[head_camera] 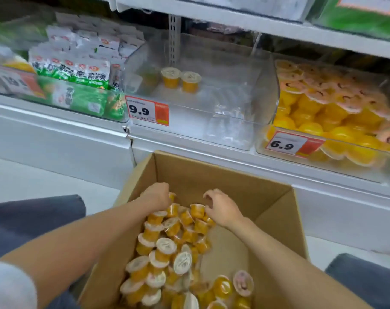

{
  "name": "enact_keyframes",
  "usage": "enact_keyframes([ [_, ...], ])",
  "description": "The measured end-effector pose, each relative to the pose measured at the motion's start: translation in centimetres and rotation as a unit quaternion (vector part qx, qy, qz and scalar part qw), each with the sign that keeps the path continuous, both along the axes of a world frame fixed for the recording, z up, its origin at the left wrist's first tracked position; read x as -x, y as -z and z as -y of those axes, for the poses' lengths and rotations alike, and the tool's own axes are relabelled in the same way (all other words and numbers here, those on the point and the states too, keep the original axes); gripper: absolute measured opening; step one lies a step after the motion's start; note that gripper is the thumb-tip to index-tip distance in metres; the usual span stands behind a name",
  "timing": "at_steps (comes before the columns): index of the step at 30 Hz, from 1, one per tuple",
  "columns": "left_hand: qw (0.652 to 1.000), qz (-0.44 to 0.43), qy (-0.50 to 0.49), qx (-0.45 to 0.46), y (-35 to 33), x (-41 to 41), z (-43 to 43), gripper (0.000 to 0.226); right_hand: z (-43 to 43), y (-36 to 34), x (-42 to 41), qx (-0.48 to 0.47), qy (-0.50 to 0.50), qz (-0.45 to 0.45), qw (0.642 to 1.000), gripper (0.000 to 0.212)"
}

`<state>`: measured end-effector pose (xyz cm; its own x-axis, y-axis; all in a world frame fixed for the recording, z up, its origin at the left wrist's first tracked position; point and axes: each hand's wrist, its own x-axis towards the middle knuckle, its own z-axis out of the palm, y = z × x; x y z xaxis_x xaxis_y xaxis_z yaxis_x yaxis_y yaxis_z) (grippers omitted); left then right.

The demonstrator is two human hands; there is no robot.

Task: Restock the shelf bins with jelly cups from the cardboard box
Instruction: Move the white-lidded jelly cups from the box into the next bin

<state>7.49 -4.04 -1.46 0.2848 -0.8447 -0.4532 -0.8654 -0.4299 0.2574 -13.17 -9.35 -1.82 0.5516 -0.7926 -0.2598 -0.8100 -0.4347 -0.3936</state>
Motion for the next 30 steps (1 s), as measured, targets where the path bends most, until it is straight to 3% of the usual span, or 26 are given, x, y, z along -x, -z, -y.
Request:
enact_keyframes([
  [3, 0.994, 0.019, 0.036, -0.100, 5.1, -0.8, 0.0, 0.025, 0.2, 5.9, 1.0, -0.086, 0.046, -0.043, 0.994, 0.041],
  [7, 0.984, 0.006, 0.035, -0.175, 10.6, -1.2, 0.0, 0.041, 1.1, 16.4, 1.8, -0.184, 0.160, -0.024, 0.969, 0.058],
  [10, 0.988, -0.012, 0.002, -0.156, 12.9, -0.9, -0.1, 0.050, 1.5, 21.7, 2.1, -0.258, 0.190, -0.037, 0.946, 0.068],
  [13, 0.992, -0.014, -0.039, -0.117, 13.5, -0.2, 0.0, 0.046, 1.0, 20.1, 0.6, -0.293, 0.209, -0.028, 0.933, 0.073],
  [19, 0.991, -0.029, -0.115, -0.057, 13.4, 0.9, -0.1, 0.045, 0.2, 20.1, -2.2, -0.235, 0.369, 0.015, 0.899, 0.040],
  [22, 0.991, -0.035, -0.121, -0.044, 13.3, 0.9, -0.5, 0.046, -0.6, 20.2, -3.1, -0.216, 0.454, 0.032, 0.864, 0.028],
  [30, 0.991, -0.060, -0.117, 0.003, 13.5, 0.7, -1.1, 0.053, -1.7, 20.4, -2.7, -0.203, 0.555, 0.155, 0.792, 0.017],
])
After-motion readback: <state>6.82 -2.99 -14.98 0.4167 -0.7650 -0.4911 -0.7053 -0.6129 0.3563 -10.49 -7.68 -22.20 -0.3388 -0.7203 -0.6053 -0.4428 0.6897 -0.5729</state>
